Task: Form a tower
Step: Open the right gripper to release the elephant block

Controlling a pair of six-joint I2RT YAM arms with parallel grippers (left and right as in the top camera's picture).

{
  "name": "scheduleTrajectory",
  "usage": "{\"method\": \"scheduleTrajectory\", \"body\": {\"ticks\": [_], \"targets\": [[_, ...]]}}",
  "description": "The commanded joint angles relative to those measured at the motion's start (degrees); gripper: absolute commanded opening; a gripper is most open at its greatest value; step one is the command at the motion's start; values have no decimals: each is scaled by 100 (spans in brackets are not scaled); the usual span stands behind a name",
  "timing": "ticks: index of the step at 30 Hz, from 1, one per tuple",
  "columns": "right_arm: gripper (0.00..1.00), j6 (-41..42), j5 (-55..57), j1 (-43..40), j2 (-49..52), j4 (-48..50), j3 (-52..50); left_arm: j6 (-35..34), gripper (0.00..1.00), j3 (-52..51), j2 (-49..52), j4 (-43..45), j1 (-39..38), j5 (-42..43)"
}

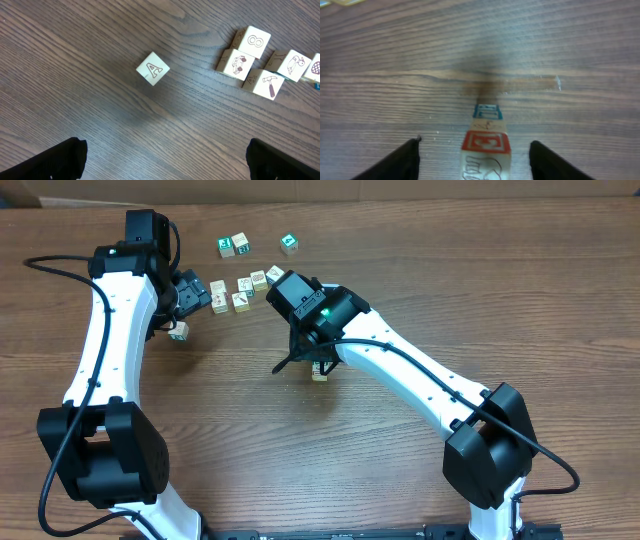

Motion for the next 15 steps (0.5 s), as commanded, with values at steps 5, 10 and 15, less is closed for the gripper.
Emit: {"method": "scheduleTrajectory", "body": {"ticks": [5,10,15], "targets": [[82,-35,52,-450,9,343,-15,72,100,74,-94,4,-2,9],[87,-35,50,-970,9,372,-17,70,100,74,-94,4,-2,9],[94,-136,50,-1449,9,280,-17,72,100,74,-94,4,-2,9]]}}
